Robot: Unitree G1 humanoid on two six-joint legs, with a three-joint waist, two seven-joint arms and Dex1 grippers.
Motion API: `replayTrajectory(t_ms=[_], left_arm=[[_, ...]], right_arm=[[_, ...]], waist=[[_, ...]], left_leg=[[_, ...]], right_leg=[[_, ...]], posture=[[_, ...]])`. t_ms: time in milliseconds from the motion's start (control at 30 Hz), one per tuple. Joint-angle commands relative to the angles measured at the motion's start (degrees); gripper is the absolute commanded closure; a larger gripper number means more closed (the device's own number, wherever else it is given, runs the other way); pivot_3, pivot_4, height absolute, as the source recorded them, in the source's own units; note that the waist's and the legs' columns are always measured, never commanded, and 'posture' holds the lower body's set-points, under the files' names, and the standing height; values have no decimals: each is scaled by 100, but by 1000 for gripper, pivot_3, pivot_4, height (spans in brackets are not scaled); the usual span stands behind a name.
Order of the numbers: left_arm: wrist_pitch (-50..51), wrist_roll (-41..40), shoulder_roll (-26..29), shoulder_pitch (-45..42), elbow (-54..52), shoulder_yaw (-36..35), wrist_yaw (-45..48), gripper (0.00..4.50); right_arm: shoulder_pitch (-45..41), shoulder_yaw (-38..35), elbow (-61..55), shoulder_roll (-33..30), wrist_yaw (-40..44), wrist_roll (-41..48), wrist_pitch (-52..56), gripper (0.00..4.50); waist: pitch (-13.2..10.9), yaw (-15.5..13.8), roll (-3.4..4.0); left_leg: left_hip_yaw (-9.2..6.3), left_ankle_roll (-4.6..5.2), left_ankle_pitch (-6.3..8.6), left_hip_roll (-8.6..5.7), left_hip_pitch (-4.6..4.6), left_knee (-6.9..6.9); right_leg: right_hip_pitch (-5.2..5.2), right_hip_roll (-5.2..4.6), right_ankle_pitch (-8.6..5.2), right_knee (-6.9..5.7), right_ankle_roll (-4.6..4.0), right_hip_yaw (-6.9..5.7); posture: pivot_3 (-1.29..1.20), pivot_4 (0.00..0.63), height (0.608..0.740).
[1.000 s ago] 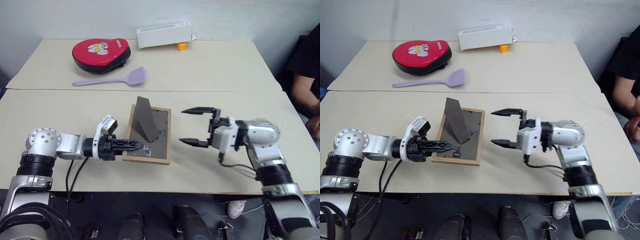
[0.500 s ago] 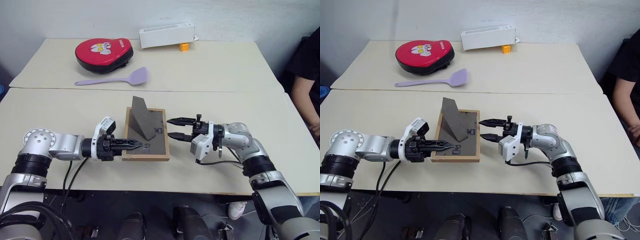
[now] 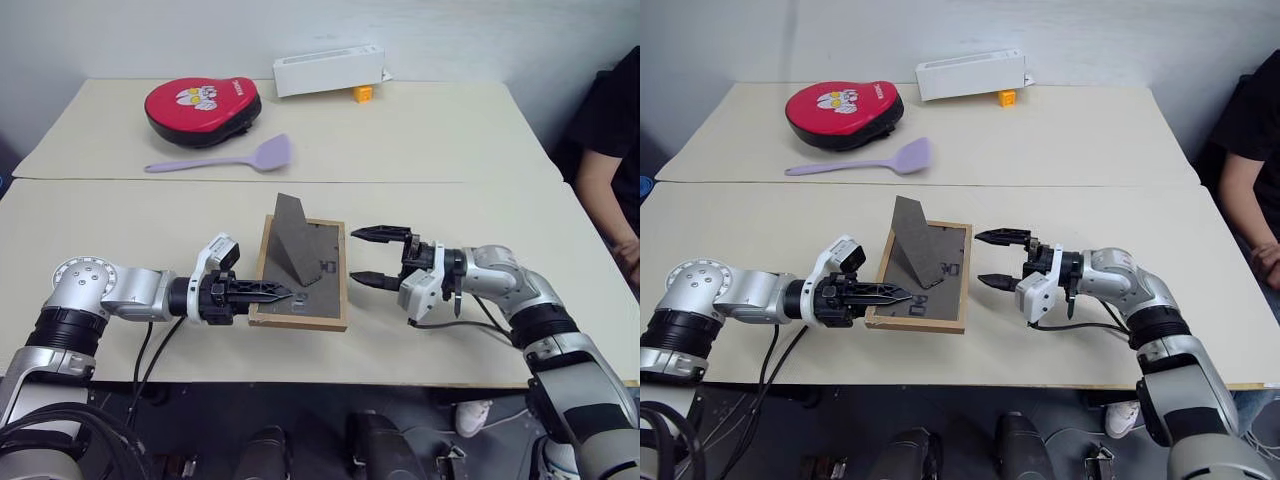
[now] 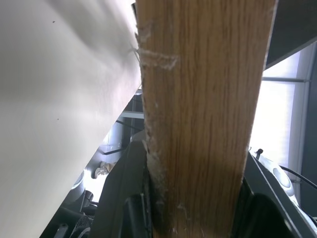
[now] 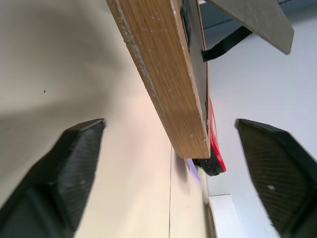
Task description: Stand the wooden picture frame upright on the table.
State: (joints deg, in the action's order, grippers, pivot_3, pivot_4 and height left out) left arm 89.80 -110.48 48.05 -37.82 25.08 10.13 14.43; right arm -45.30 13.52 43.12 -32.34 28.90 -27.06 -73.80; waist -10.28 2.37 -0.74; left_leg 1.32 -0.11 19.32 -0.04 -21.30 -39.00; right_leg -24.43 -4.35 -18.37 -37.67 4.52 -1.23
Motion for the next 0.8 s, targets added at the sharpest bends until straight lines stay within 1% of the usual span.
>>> replayTrajectory(t_ms=[33,200,233,300,367,433,467,500,533,567,600,733,800], left_arm=[[16,-252,-24,-99,-101,-30,59,3222],[29,-252,-71,-156,-47,8,55,3222],[34,-252,-77,-164,-46,18,61,3222],[45,-252,-80,-180,-41,38,75,3222],[60,-252,-69,-198,-26,34,112,3222],[75,-252,-68,-217,21,13,151,3222],[88,-252,-61,-232,58,-8,180,3222],[97,-252,-56,-247,85,-19,200,3222],[101,-252,-83,-288,166,-63,243,3222],[105,-252,-104,-321,226,-89,272,3222],[73,-252,-121,-328,213,-119,251,3222],[-667,-252,-327,-16,-566,-596,-419,3222],[-666,-252,-231,124,-965,-633,-467,2462]], right_arm=[[-268,77,30,186,-550,-413,-78,35],[-444,248,65,381,-1280,-1047,3,35],[-464,271,71,406,-1426,-1133,2,201],[-497,354,69,419,-1680,-1347,28,662],[-507,405,116,411,-1892,-1443,116,1287],[-511,433,136,374,-2134,-1554,179,2044],[-498,435,135,335,-2292,-1655,209,2321],[-495,445,142,305,-2423,-1733,228,2738],[-490,455,171,282,-2537,-1774,247,2997],[-492,476,196,264,-2630,-1811,258,3104],[-490,476,170,246,-2775,-1876,256,3104],[-508,534,169,223,-3101,-1964,286,3105],[-523,574,169,214,-3215,-1981,309,3105]], waist=[[0,27,0],[0,71,0],[0,68,0],[0,65,0],[0,68,0],[0,69,0],[0,71,0],[0,75,0],[0,79,0],[0,82,0],[0,83,0],[0,79,0],[1,82,-1]], left_leg=[[0,-2,-1,0,0,1],[-1,-3,-2,0,-1,1],[-2,-3,-2,0,0,0],[-3,-3,-2,-2,-1,0],[-3,-3,-2,-3,-1,-1],[-3,-3,-2,-3,-1,-1],[-3,-3,-2,-3,-1,-1],[-3,-3,-2,-3,-1,-1],[-2,-3,-2,-4,-1,0],[-2,-3,-2,-4,0,0],[-3,-4,-2,-4,0,0],[-3,-4,-2,-5,-1,0],[-3,-4,-2,-4,-1,0]], right_leg=[[-2,0,0,-1,0,0],[-2,1,0,-10,-1,-1],[-2,1,0,-10,-1,-1],[-1,0,0,-10,-1,-1],[-1,0,0,-10,-1,-1],[-1,0,0,-10,-1,-1],[-1,0,0,-11,-1,-1],[-1,1,0,-12,-1,-1],[-2,1,0,-16,-1,0],[-3,3,0,-18,-1,0],[-2,4,0,-16,-1,0],[-3,1,0,-16,-1,1],[-3,1,0,-16,-1,2]], posture=[[0,150,740],[0,150,740],[0,150,740],[0,150,740],[0,150,740],[0,150,740],[0,150,740],[0,150,740],[0,150,740],[0,150,740],[0,150,740],[0,150,740],[0,150,740]])
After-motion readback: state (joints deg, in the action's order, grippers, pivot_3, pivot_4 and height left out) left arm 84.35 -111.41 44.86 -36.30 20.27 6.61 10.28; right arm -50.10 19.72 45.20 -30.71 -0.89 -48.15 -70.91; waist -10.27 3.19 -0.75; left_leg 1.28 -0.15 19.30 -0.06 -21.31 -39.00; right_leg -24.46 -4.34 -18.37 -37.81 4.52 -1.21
